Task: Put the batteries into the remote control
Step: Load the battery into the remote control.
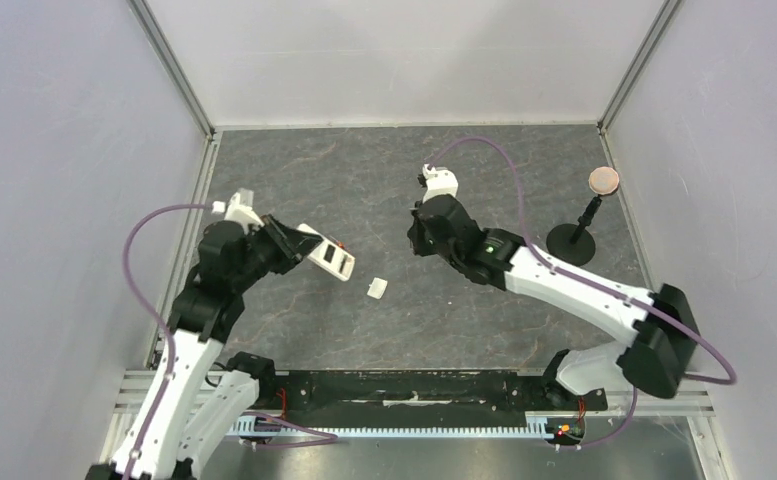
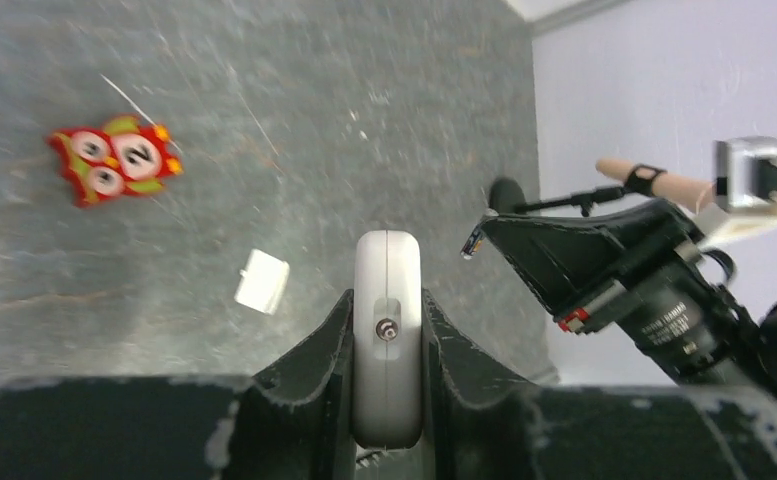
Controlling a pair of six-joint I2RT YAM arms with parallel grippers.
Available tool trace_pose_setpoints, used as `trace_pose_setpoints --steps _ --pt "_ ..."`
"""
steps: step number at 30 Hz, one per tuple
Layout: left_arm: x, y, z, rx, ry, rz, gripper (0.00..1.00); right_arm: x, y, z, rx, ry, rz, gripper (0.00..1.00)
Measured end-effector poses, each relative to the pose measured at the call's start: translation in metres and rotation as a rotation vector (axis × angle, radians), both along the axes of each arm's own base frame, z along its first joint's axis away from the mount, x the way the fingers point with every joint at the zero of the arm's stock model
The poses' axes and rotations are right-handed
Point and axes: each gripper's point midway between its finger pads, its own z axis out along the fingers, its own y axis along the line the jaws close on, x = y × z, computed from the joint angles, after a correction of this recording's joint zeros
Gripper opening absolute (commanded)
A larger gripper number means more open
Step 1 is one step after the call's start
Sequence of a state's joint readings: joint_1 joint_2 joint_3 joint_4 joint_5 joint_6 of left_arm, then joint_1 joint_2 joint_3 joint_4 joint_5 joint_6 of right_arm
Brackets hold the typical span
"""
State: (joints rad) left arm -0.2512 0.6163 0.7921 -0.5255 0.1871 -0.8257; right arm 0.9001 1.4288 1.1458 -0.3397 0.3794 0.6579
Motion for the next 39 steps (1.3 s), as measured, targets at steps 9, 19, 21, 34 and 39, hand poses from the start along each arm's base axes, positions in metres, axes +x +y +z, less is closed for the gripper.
trace_pose_setpoints --steps 9,19,21,34,39 --pt "0.022 -0.06 -0.038 -0.134 0.317 -0.267 0.02 -0.037 -0.005 0.064 0.016 -0.305 0.374 0.0" --pt "0.028 -0.096 -0.034 -0.299 0.545 -0.456 0.02 -0.088 0.027 0.088 0.099 -0.568 0.8 0.0" --pt "0.027 -0.1 -0.033 -0.316 0.577 -0.483 0.02 -0.098 0.032 0.084 0.099 -0.605 0.874 0.0" --pt "0.005 -0.106 -0.022 -0.362 0.657 -0.587 0.02 -0.126 0.048 0.086 0.068 -0.776 1.104 0.0" --pt "0.003 -0.106 -0.022 -0.363 0.666 -0.589 0.02 -0.13 0.052 0.083 0.059 -0.791 1.138 0.0"
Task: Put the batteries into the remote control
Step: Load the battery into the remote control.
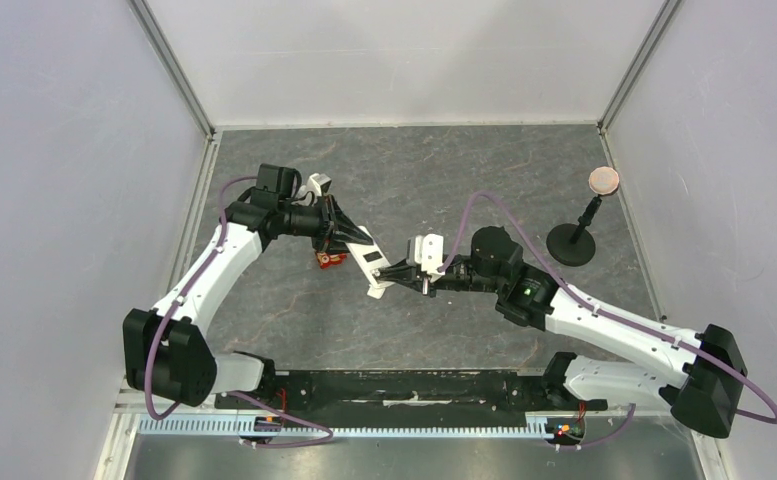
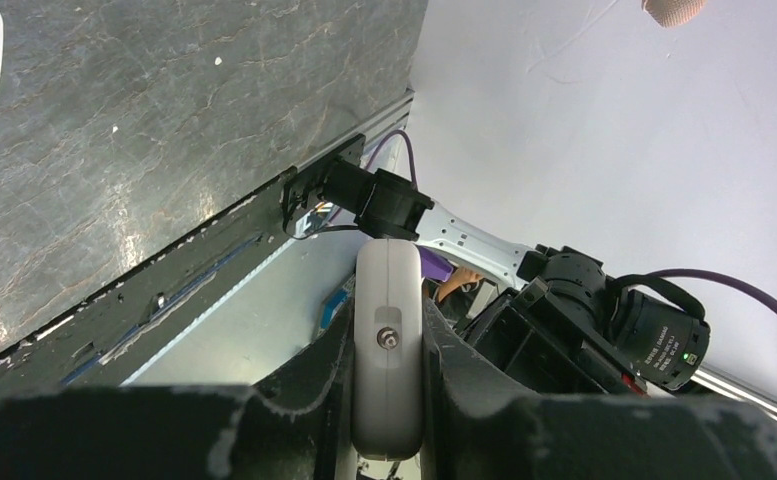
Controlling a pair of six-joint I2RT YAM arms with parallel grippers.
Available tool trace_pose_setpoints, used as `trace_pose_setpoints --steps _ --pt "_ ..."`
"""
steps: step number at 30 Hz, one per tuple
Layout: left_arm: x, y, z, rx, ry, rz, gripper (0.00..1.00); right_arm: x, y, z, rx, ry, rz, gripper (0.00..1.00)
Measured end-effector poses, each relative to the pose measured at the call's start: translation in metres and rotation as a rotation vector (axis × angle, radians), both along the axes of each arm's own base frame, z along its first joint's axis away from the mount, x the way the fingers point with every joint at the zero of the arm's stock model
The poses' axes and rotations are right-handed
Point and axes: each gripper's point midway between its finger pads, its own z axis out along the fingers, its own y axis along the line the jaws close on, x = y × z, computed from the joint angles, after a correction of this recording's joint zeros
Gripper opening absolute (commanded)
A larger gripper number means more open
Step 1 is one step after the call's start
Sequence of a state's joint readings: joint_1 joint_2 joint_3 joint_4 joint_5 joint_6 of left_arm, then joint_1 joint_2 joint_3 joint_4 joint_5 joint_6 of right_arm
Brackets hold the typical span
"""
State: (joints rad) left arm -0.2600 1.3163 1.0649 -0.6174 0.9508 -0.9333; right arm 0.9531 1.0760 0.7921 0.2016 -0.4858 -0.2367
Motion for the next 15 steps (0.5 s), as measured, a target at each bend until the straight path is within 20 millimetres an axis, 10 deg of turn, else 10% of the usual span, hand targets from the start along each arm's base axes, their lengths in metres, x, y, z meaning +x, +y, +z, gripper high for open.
trace_pose_setpoints --steps 15 --pt "-0.003 0.002 -0.001 0.014 -0.021 -0.01 0.02 -0.008 0.002 -0.012 -0.043 -0.065 0.038 0.05"
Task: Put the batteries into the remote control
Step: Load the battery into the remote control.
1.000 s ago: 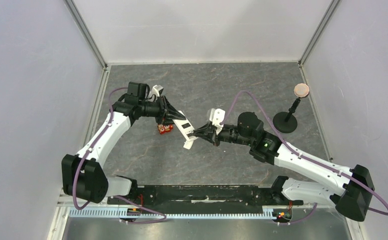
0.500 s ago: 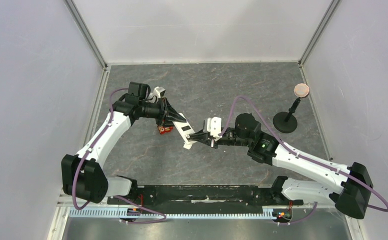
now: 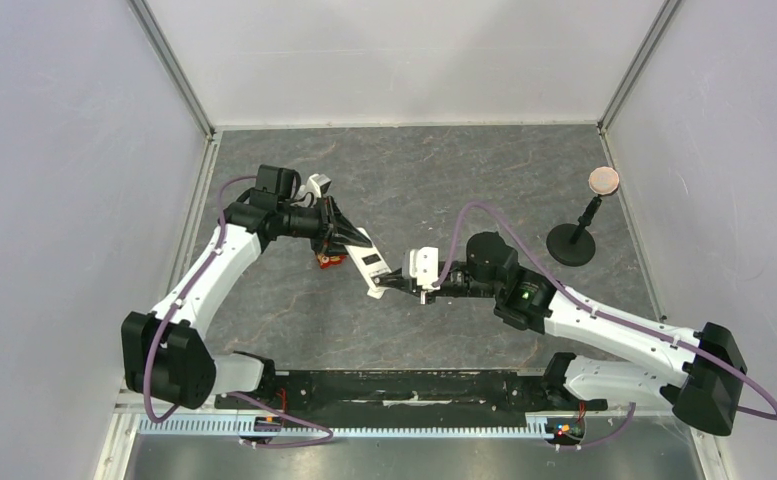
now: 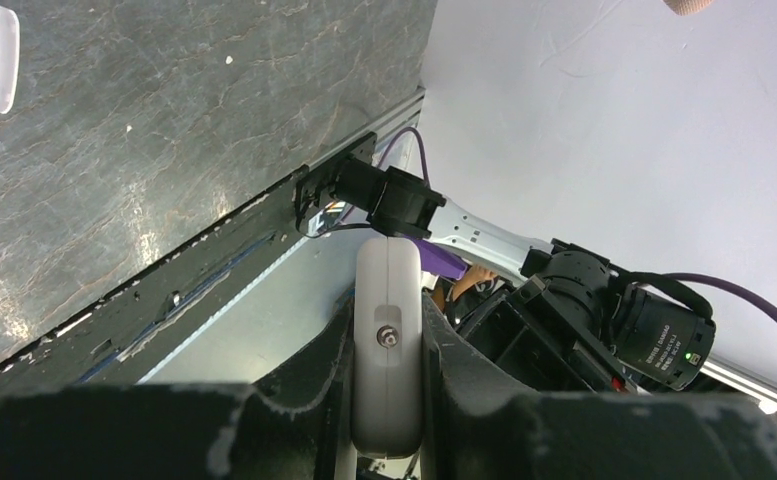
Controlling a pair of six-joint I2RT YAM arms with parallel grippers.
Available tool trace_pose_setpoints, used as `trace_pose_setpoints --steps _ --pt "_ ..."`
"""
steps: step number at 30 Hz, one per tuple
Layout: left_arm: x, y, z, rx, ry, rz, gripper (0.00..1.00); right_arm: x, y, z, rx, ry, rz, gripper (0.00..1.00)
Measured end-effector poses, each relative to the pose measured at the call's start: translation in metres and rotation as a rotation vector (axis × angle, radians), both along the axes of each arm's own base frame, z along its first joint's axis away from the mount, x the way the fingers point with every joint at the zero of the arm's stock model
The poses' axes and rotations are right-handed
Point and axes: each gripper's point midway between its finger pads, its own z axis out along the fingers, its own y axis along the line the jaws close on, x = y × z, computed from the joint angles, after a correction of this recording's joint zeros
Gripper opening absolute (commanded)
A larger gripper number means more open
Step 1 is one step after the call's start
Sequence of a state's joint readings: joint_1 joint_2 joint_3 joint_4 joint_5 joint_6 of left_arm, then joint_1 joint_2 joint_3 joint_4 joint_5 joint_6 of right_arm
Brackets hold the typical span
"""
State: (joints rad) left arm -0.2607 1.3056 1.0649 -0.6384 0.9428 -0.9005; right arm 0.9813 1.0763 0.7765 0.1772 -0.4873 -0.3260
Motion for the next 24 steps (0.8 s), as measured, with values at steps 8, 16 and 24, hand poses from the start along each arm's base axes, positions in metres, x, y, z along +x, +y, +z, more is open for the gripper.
trace_pose_setpoints --steps 8,16,24 --pt "-0.002 0.003 -0.002 0.021 -0.02 -0.001 0.02 -0.004 0.005 -0.008 -0.033 -0.034 0.002 0.1" --pt "-0.002 0.005 -0.006 0.044 -0.04 0.006 0.02 -0.003 0.006 -0.012 -0.043 -0.019 -0.01 0.37" --pt "-0.005 0.006 -0.005 0.053 -0.046 0.007 0.02 -0.005 0.005 -0.011 -0.038 0.009 -0.012 0.46"
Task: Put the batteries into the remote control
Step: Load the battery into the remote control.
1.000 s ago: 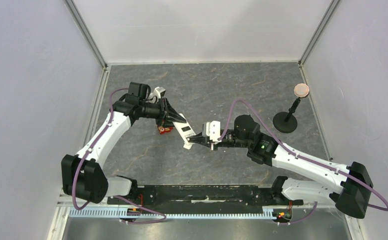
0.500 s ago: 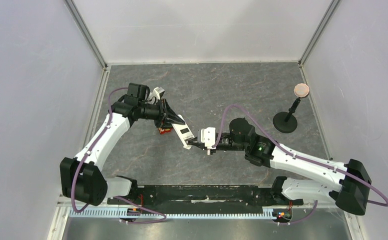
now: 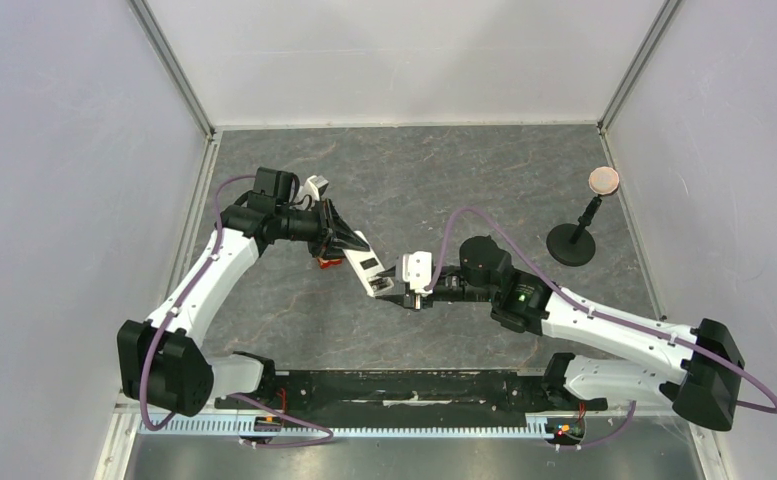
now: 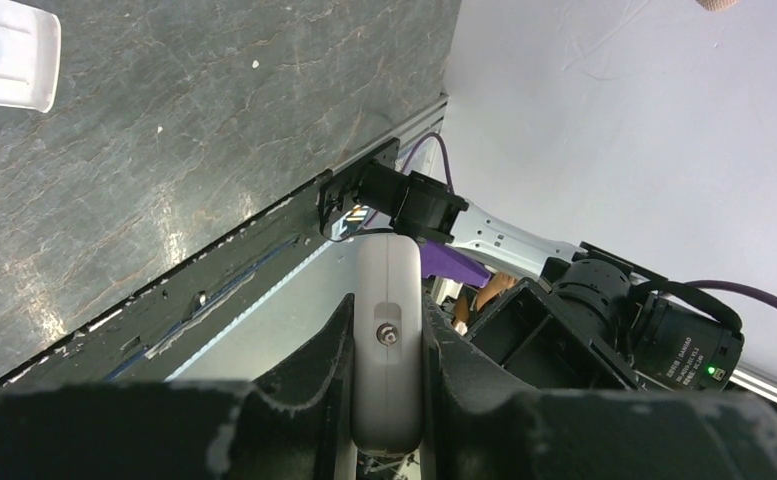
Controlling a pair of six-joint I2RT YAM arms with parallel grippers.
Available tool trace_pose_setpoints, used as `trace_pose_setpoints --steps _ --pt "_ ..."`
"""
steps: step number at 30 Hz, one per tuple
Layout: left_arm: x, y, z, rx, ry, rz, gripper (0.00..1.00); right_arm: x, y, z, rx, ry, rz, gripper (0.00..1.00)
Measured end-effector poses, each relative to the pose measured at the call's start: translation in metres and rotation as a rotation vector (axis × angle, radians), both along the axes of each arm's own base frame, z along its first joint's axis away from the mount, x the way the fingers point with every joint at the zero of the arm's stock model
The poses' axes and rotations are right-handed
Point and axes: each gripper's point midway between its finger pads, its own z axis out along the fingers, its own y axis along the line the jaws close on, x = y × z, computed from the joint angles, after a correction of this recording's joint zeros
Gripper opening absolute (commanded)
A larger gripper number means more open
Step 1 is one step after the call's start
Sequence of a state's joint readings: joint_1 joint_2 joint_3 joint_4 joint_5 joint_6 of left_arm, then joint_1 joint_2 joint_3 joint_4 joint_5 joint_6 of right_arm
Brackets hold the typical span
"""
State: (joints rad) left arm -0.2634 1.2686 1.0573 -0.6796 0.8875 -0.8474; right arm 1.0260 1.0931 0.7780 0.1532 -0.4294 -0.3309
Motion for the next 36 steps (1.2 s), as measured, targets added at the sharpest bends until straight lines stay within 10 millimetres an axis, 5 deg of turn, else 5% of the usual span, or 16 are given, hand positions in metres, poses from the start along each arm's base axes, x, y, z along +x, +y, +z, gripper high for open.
trace_pose_setpoints --steps 6,10,12,19,23,27,31,36 --pt "0.0 0.0 0.0 -0.001 -0.001 0.0 0.02 -0.011 -0.002 0.009 0.011 0.072 0.019 0.75" --pt "0.0 0.0 0.001 -0.002 -0.005 -0.001 0.02 -0.013 -0.003 0.036 0.065 0.142 -0.006 0.83" --pt "0.001 -0.001 0.001 -0.005 -0.008 -0.003 0.02 -0.01 -0.004 0.053 0.093 0.181 -0.039 0.98" --pt "0.002 -0.002 0.004 -0.017 -0.025 -0.009 0.02 0.012 -0.015 0.091 0.136 0.384 -0.235 0.98" --pt "0.001 -0.002 0.007 -0.02 -0.044 -0.012 0.02 0.035 -0.02 0.075 0.042 0.579 -0.315 0.98" --pt "-0.003 -0.002 0.018 -0.043 -0.085 -0.022 0.02 0.052 -0.026 0.036 -0.069 0.768 -0.393 0.98" --pt "-0.005 -0.002 0.024 -0.058 -0.111 -0.031 0.02 0.035 -0.03 0.003 -0.134 0.937 -0.368 0.98" --pt "-0.005 -0.002 0.025 -0.06 -0.113 -0.032 0.02 0.012 -0.023 -0.006 -0.141 1.085 -0.281 0.98"
